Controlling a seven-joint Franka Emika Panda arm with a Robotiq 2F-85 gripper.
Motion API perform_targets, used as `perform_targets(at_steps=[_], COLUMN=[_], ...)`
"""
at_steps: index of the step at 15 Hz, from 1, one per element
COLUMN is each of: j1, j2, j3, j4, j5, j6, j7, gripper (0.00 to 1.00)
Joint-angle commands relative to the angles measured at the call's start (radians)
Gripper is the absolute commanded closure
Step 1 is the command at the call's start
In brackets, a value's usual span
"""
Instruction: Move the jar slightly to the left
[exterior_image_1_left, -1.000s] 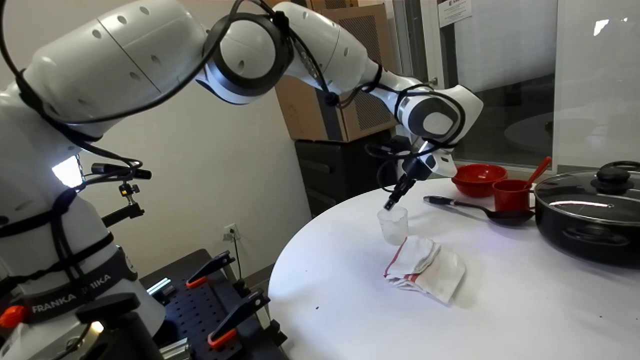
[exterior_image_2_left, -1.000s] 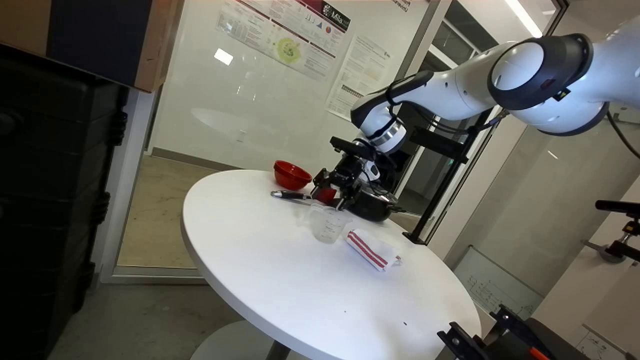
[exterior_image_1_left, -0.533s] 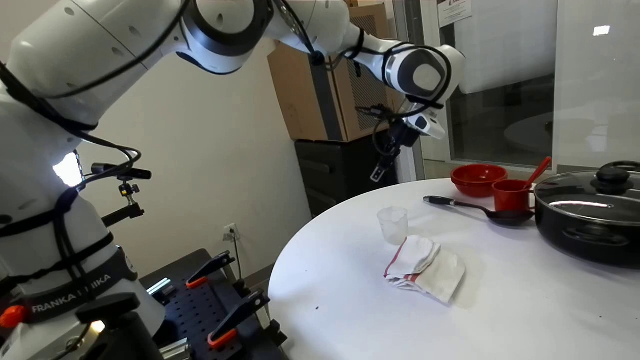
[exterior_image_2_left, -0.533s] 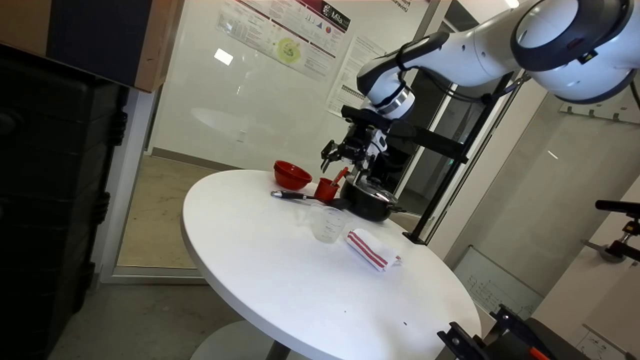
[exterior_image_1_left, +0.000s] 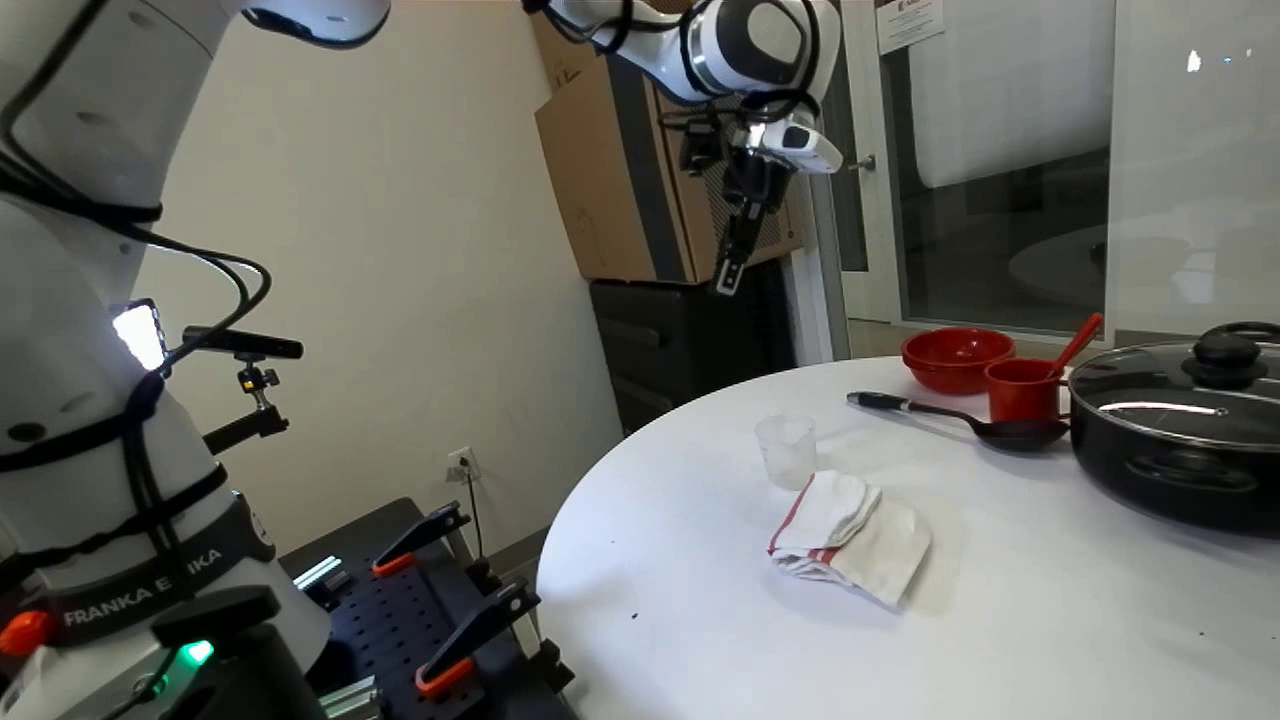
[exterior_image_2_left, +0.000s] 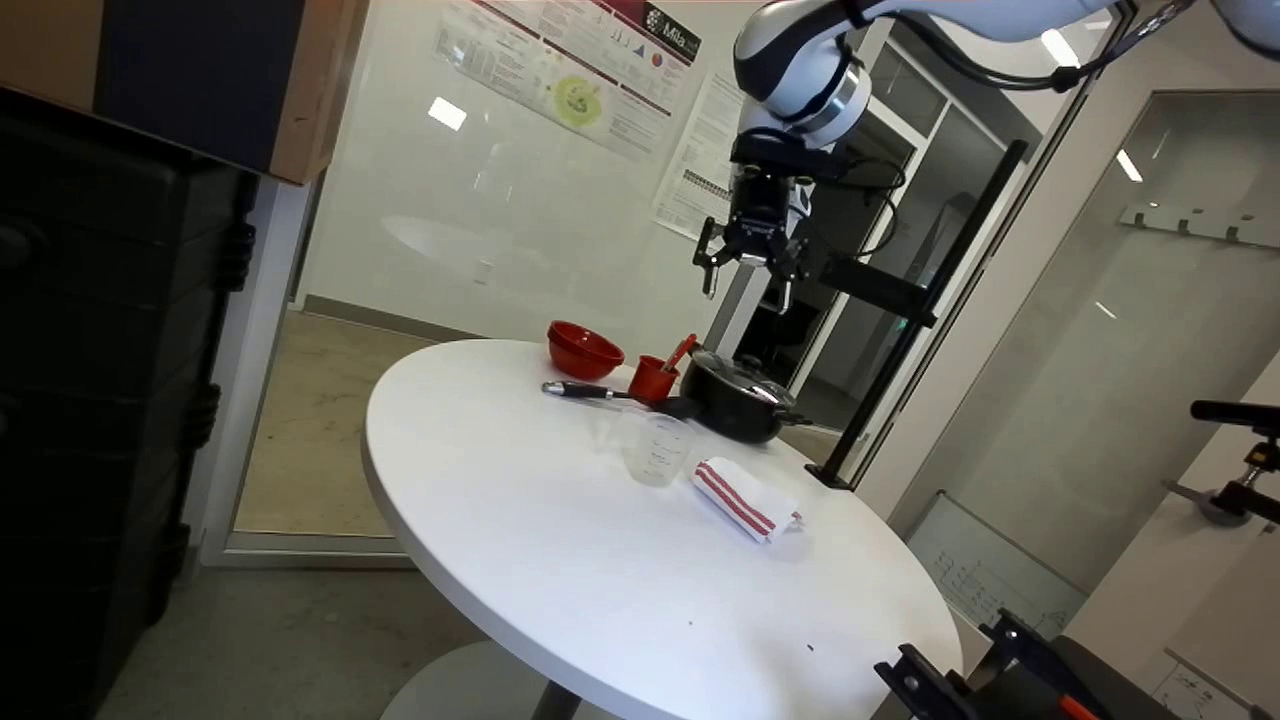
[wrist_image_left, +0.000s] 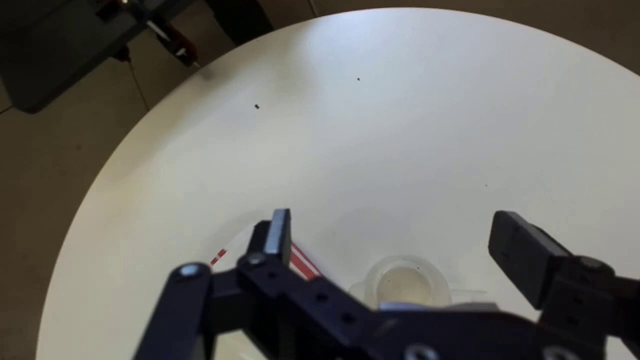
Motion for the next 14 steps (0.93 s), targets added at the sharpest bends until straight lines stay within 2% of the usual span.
perform_targets(at_steps=[1,5,8,13,14], j1=[0.068,0.095,0.086,0.041,0.048], j2=[-0.206,-0.381,-0.516,-0.758,-0.624], j3=[-0.017,0.004,0.021,0.026,0.035], j4=[-0.238,-0.419,-0.562,-0.811,-0.665], j5=[-0.135,-0.277,-0.356,-0.396,-0.377], j6=[0.1,0.207,0.306,0.483,0.396], j7=[-0.078,-0.147,-0.222,-0.408,-0.335], gripper=[0.0,0.0,0.0,0.0,0.0])
